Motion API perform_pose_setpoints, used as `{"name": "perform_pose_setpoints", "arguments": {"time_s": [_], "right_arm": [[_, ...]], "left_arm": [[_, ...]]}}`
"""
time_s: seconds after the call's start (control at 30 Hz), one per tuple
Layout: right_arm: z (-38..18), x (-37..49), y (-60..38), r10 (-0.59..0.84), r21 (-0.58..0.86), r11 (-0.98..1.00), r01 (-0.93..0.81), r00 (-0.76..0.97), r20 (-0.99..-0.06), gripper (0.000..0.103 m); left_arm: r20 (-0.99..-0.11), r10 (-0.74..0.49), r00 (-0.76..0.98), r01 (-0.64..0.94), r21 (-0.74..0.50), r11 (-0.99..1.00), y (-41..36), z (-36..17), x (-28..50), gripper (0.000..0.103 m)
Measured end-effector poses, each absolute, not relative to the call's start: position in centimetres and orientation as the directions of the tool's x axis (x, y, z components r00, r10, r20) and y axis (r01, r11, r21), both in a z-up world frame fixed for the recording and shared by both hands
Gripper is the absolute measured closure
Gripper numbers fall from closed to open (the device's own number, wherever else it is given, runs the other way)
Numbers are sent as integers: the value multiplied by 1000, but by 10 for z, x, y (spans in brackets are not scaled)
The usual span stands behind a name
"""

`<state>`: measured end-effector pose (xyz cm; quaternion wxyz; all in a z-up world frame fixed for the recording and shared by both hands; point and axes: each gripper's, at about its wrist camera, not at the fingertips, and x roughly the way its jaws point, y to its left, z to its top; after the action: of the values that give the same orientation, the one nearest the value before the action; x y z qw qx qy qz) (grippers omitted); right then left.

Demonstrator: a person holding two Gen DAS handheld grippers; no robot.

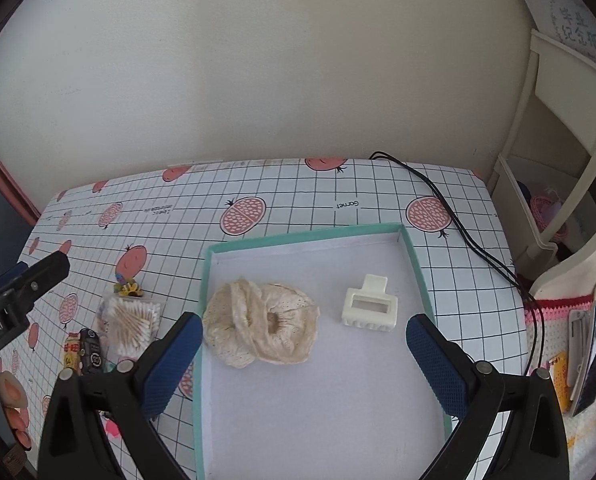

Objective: Organize objects
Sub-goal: 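Move both tools back toward the remaining objects beside the tray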

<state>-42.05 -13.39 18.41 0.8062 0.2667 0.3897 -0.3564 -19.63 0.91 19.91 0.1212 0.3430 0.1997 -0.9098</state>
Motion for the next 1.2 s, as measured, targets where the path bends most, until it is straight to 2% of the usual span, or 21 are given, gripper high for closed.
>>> {"name": "perform_pose_setpoints", "arguments": {"time_s": [0.33,0.53,0.87,1.1,1.2], "right_arm": [[213,-395,-91,-340,166,672,722,500,-797,0],[216,-372,-72,-289,199,706,680,532,-796,0],[199,-331,-30,-196,179,795,579,526,-828,0],[166,-308,-11,-89,206,828,522,484,-870,0],[153,-300,-7,-76,194,835,514,458,-886,0]], "left_arm": [[-684,-140,-716,448,-296,-844,-40,206,-142,13],[-706,-142,-693,516,-349,-782,-69,185,-109,13],[-775,-138,-617,568,-317,-760,-89,145,-85,13],[-807,-78,-586,552,-326,-767,-97,121,-88,13],[-829,-88,-553,560,-291,-775,-99,111,-92,13]]}}
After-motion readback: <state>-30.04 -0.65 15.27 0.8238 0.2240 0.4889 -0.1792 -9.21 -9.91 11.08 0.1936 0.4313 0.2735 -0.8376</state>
